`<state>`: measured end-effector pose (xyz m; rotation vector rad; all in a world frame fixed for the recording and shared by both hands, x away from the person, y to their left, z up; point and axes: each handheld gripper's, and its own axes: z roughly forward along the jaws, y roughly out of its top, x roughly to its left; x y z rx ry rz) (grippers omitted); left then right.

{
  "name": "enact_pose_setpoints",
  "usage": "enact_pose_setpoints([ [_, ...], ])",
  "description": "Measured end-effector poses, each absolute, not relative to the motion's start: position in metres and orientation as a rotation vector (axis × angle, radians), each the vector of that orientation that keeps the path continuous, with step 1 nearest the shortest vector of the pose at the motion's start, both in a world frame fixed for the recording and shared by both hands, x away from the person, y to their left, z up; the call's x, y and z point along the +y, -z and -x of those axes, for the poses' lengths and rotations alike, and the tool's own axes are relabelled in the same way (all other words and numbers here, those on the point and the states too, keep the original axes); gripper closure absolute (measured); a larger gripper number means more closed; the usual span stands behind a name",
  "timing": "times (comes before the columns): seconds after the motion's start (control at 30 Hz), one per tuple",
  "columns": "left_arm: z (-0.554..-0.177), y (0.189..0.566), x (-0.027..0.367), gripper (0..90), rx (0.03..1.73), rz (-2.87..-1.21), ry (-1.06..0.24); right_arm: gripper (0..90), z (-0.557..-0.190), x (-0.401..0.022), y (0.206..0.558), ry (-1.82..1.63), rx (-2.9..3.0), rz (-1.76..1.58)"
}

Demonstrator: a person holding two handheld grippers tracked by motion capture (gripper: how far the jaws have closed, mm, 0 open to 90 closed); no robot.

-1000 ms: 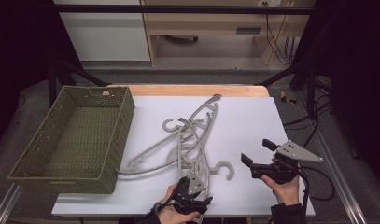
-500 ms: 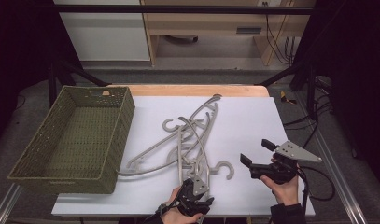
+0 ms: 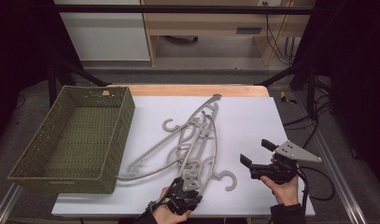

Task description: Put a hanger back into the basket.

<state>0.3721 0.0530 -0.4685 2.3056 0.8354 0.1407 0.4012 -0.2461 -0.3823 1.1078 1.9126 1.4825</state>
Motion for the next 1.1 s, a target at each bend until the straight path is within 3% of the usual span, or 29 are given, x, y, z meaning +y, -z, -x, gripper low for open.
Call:
enact_pose_setpoints([
  [0.33,-0.375,0.465,0.061,80.0,0.801,-2.331,-0.185,3.4,-0.401,-0.246,0.382,-1.484,1.911,-1.109],
  [0.5,-0.376,0.462,0.052,64.5,0.743,-2.345,-0.193,3.4,-0.402,-0.246,0.383,-1.482,1.914,-1.109],
  [0.67,-0.384,0.466,0.044,59.2,0.73,-2.381,-0.221,3.4,-0.401,-0.245,0.383,-1.485,1.923,-1.107],
  [1.1,-0.387,0.465,0.043,80.6,0.782,-2.404,-0.255,3.4,-0.402,-0.244,0.384,-1.483,1.923,-1.109],
])
